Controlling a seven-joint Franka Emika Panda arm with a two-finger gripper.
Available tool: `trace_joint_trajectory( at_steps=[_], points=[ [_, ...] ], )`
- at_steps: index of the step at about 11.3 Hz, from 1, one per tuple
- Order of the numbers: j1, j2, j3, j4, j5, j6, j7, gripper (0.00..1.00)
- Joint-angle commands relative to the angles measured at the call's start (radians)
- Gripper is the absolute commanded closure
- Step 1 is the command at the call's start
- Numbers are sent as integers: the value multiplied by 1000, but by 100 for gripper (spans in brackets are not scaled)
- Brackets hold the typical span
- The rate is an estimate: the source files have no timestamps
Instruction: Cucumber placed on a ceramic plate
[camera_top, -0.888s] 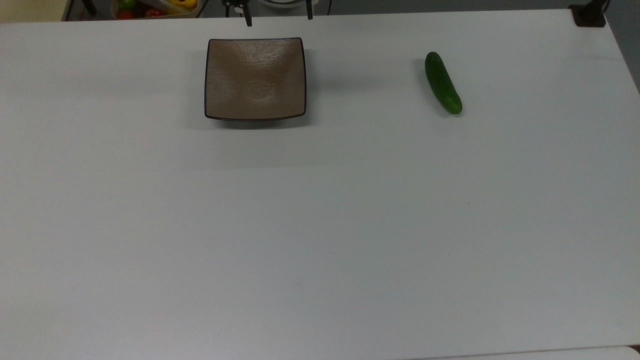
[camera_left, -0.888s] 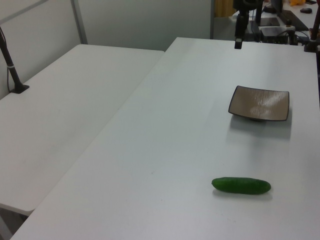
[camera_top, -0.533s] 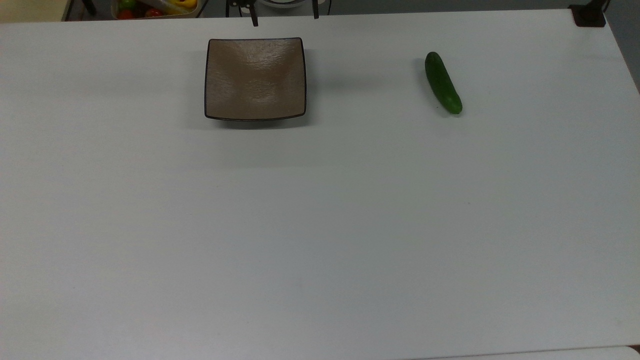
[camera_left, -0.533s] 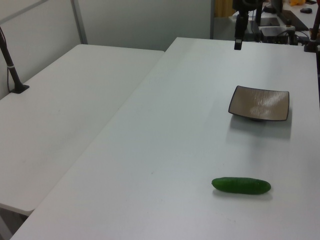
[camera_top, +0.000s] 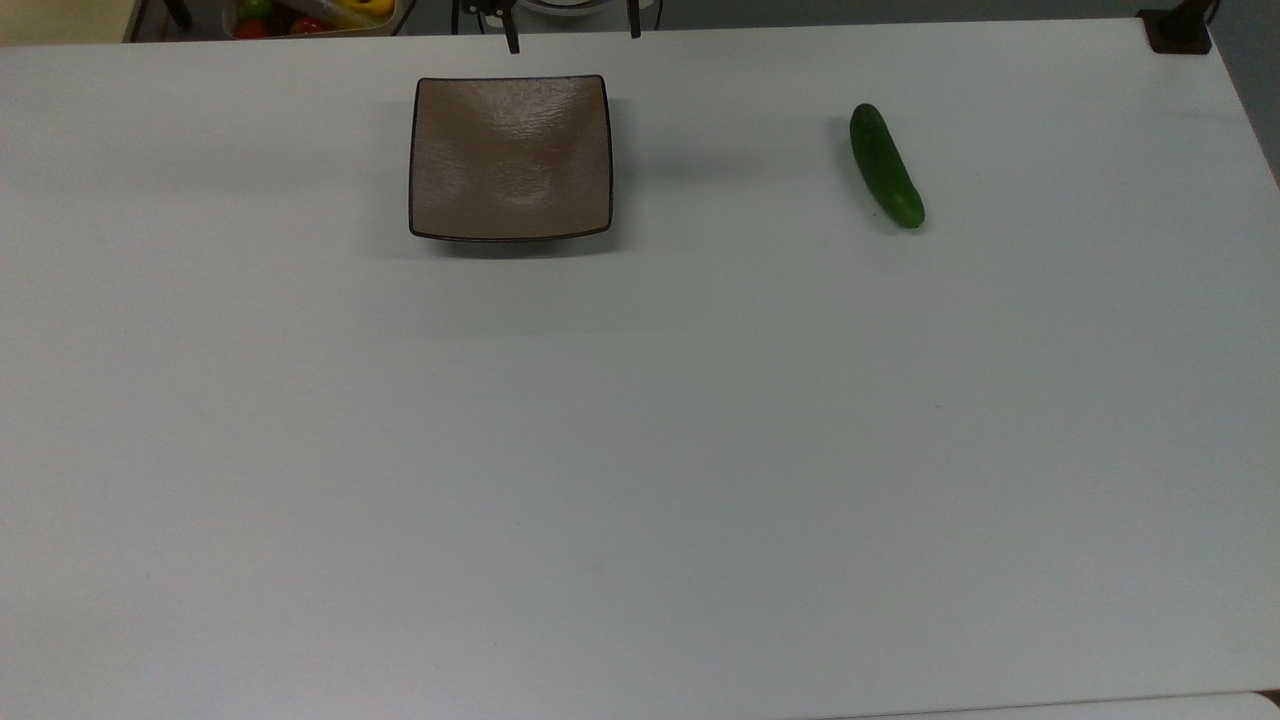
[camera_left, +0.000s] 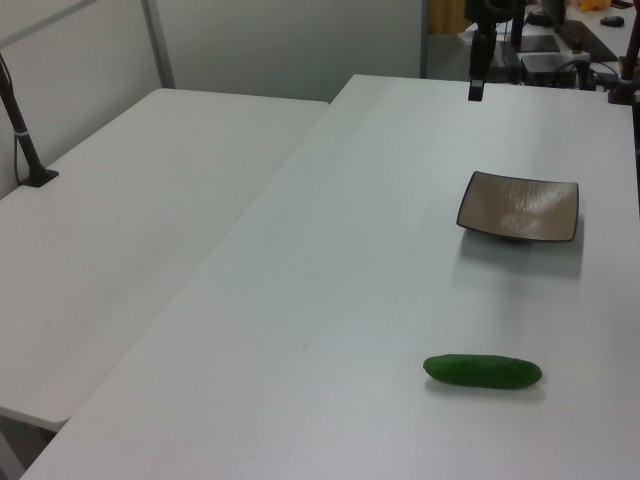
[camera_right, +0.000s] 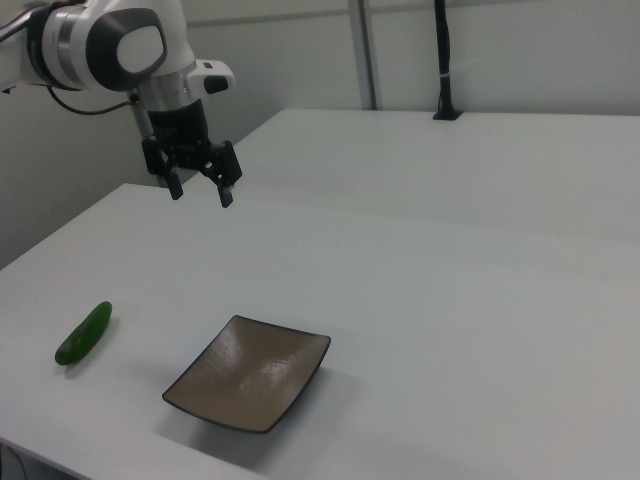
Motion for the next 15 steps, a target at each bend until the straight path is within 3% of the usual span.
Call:
trace_joint_trajectory(
  at_steps=[1,5,8,12,15],
  points=[
    [7,4,14,-12,17,15,-11,0],
    [48,20,15,-12,20,12,-2,0],
    [151,21,17,-11,20,13,90,0],
    [214,41,130,-11,17,15,156,0],
    [310,101,147,-12,5,50,264,0]
  ],
)
